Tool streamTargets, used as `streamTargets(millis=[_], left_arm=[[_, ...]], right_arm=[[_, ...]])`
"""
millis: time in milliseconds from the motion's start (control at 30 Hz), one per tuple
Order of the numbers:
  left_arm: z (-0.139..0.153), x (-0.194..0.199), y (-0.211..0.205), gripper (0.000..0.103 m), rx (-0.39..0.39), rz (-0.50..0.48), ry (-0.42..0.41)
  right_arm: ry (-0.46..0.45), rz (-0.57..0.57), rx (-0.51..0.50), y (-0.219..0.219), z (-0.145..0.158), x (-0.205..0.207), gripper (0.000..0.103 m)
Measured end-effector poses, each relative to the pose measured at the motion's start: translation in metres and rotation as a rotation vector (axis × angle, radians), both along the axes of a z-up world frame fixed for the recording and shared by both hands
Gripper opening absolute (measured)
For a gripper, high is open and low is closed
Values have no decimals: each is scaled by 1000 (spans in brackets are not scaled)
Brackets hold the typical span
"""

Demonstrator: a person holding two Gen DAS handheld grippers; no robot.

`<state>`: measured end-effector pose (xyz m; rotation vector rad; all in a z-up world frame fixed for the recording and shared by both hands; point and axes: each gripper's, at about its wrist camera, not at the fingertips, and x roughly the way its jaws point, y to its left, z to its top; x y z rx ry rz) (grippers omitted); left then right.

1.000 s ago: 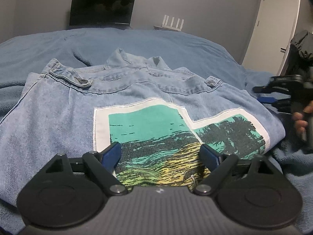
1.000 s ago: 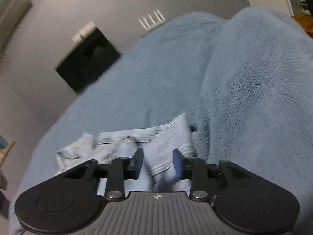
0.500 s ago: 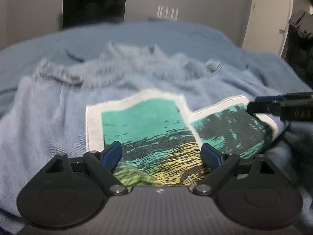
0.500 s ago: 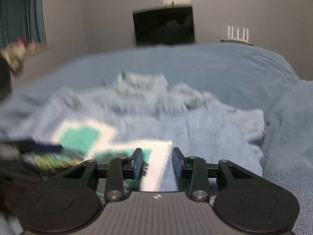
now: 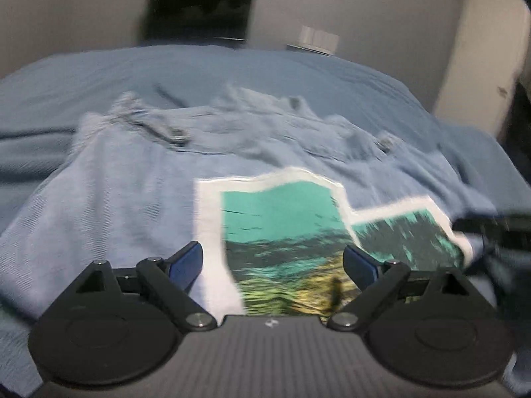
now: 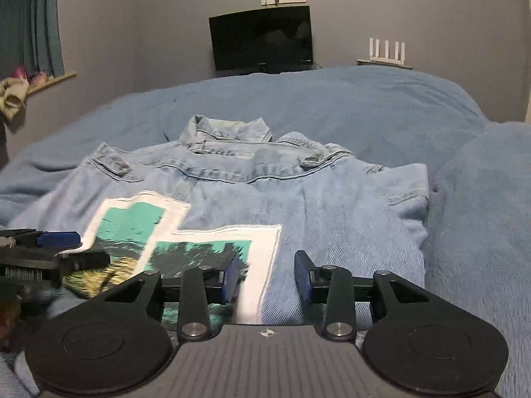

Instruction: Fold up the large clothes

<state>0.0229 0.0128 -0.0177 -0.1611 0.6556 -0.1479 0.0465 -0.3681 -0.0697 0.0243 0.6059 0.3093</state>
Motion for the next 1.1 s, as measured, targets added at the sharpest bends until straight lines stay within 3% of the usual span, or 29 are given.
streamTargets(millis=[133, 200, 333, 433, 633, 733, 867, 1033, 1100], left_arm=[[4, -5, 11, 92, 62, 136, 16], [2, -3, 11, 92, 119, 179, 25], [-11, 5, 20, 92, 143, 187, 81], [-13, 8, 17, 92, 173, 182, 85], [-13, 11, 21, 92, 161, 179, 82], [-12, 9, 19, 92, 161, 177, 80], [-12, 9, 19, 92, 161, 177, 80], [-9, 6, 20, 92, 144, 180, 60], [-2, -1, 19, 92, 126, 175, 5]], right_arm=[[49, -46, -83, 6, -6, 0, 39], [100, -80, -89, 3, -14, 8, 32], [161, -110, -71, -2, -24, 18, 30], [164, -109, -80, 0, -27, 19, 30], [164, -114, -52, -5, -27, 17, 29], [172, -154, 10, -16, -24, 16, 20], [194, -222, 186, -40, -21, 9, 20], [115, -278, 358, -56, -10, -20, 39], [81, -321, 456, -66, -7, -34, 50]])
